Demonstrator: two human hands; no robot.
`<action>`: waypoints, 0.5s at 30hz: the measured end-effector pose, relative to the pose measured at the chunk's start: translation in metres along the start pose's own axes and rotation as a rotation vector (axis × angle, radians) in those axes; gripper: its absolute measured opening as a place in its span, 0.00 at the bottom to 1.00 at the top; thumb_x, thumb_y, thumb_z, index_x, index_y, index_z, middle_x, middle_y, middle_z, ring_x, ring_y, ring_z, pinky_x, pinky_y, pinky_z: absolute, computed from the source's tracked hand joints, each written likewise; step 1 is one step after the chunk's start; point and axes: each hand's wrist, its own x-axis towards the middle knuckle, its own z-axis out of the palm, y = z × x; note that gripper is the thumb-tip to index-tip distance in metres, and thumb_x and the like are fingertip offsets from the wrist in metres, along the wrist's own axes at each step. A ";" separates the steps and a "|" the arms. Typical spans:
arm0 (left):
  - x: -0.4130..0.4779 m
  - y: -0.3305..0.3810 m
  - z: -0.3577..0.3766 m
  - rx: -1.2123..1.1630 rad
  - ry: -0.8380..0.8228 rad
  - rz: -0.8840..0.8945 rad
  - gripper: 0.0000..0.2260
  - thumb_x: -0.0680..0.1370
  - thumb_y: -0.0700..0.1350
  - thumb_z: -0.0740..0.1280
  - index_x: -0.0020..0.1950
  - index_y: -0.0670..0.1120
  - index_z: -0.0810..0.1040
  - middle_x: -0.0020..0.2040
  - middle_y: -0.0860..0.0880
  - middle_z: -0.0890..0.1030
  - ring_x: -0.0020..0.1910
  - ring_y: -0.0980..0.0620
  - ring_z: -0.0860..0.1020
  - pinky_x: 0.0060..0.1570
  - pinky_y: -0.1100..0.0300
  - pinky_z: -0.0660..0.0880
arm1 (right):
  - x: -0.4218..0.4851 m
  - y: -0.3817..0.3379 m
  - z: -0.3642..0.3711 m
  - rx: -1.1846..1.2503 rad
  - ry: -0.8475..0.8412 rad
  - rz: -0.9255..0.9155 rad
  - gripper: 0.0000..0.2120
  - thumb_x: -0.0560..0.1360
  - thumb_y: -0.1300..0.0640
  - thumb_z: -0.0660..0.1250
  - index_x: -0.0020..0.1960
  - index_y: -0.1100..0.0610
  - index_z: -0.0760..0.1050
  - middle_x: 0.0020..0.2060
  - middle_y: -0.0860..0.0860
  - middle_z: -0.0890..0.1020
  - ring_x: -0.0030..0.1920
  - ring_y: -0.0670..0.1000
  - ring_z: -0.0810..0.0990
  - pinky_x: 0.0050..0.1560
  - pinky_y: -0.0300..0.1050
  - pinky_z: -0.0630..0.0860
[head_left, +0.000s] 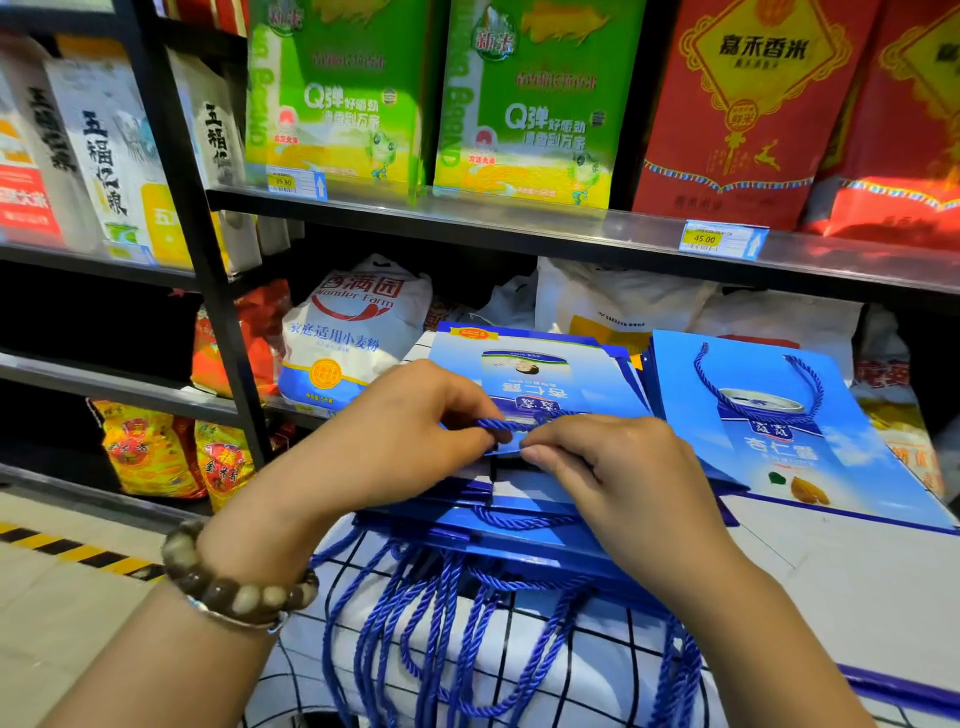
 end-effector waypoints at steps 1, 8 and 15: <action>-0.001 0.001 -0.002 -0.037 -0.025 0.011 0.05 0.73 0.45 0.69 0.39 0.50 0.83 0.30 0.58 0.80 0.29 0.64 0.72 0.31 0.73 0.67 | 0.000 0.001 0.000 0.009 0.047 -0.018 0.12 0.72 0.44 0.59 0.43 0.47 0.79 0.37 0.43 0.84 0.38 0.50 0.82 0.31 0.49 0.77; 0.002 -0.003 0.014 -0.031 -0.047 0.079 0.12 0.74 0.47 0.67 0.30 0.48 0.75 0.26 0.49 0.72 0.28 0.57 0.68 0.30 0.65 0.63 | -0.006 0.009 0.002 0.065 0.121 -0.161 0.05 0.69 0.56 0.66 0.42 0.48 0.72 0.38 0.46 0.79 0.38 0.52 0.78 0.36 0.50 0.76; 0.003 -0.002 0.022 -0.453 -0.117 -0.062 0.15 0.74 0.40 0.68 0.26 0.46 0.72 0.23 0.54 0.67 0.25 0.58 0.62 0.26 0.68 0.59 | -0.006 0.008 0.011 -0.135 0.180 -0.379 0.05 0.70 0.57 0.65 0.41 0.53 0.80 0.38 0.51 0.79 0.34 0.56 0.75 0.32 0.45 0.70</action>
